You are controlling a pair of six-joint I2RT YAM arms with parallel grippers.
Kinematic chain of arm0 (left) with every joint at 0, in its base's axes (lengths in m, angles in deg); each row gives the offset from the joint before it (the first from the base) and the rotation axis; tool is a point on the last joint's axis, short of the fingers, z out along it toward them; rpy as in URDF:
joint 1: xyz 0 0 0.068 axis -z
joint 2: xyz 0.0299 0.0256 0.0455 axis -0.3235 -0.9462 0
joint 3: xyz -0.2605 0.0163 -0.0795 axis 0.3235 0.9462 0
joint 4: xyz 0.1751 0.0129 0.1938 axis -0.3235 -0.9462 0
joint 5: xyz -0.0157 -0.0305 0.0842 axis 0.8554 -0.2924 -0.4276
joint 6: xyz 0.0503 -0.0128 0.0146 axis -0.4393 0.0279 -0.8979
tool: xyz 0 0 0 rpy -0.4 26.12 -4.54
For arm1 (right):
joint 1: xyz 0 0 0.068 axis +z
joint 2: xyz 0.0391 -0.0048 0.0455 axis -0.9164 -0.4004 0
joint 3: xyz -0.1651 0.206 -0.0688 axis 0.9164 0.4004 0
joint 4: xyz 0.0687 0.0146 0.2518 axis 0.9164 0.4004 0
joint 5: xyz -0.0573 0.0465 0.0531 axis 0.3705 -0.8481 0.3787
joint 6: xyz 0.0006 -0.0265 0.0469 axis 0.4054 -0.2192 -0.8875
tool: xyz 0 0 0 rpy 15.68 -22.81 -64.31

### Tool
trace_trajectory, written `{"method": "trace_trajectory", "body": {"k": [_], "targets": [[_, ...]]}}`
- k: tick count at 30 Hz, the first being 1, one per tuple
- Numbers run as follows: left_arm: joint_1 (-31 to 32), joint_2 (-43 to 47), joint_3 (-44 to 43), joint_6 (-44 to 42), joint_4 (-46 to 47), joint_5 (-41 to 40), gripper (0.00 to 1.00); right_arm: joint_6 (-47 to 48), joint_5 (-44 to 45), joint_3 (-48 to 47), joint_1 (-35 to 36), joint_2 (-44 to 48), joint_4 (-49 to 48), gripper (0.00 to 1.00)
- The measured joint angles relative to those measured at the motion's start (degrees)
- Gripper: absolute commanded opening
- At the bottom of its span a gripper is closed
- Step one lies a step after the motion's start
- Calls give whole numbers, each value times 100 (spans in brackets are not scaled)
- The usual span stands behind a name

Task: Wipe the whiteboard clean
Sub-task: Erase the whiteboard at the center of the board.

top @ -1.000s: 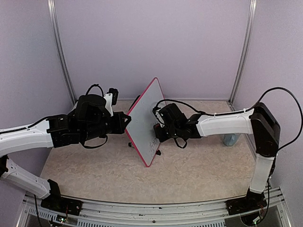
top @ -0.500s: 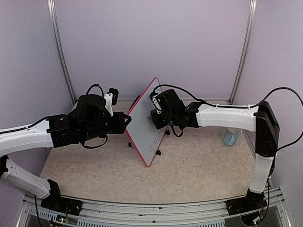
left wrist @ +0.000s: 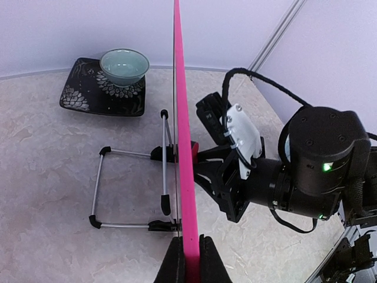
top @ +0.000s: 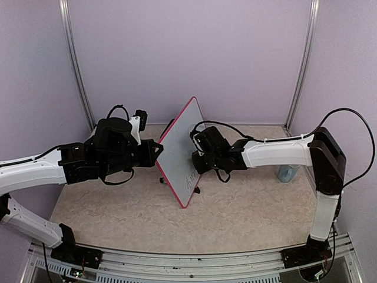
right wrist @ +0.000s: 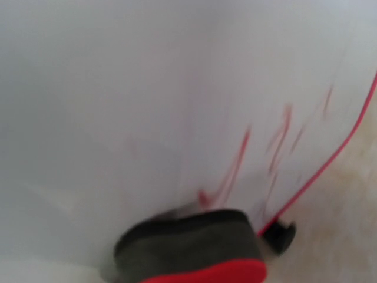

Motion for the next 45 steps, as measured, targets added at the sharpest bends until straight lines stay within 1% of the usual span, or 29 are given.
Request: {"method": "trace_trajectory", "body": {"k": [4, 11, 20, 25, 36, 42, 45], "targets": [[0, -7, 0, -9, 11, 9, 0, -109, -74, 203, -2, -39, 4, 22], [0, -11, 0, -9, 22, 7, 0, -155, -160, 210, -9, -22, 7, 22], [7, -20, 0, -98, 57, 59, 0, -264, -713, 103, -2, 448, -74, 22], [7, -24, 0, -81, 61, 28, 0, -400, -597, -9, 4, 367, -83, 22], [7, -24, 0, 50, 42, -61, 0, -643, 437, -59, -76, -413, -42, 22], [7, -20, 0, 46, 39, -57, 0, -610, 348, -52, -96, -365, -48, 22], [9, -20, 0, -11, 42, -17, 0, -581, 13, 160, -105, -31, -216, 22]]}}
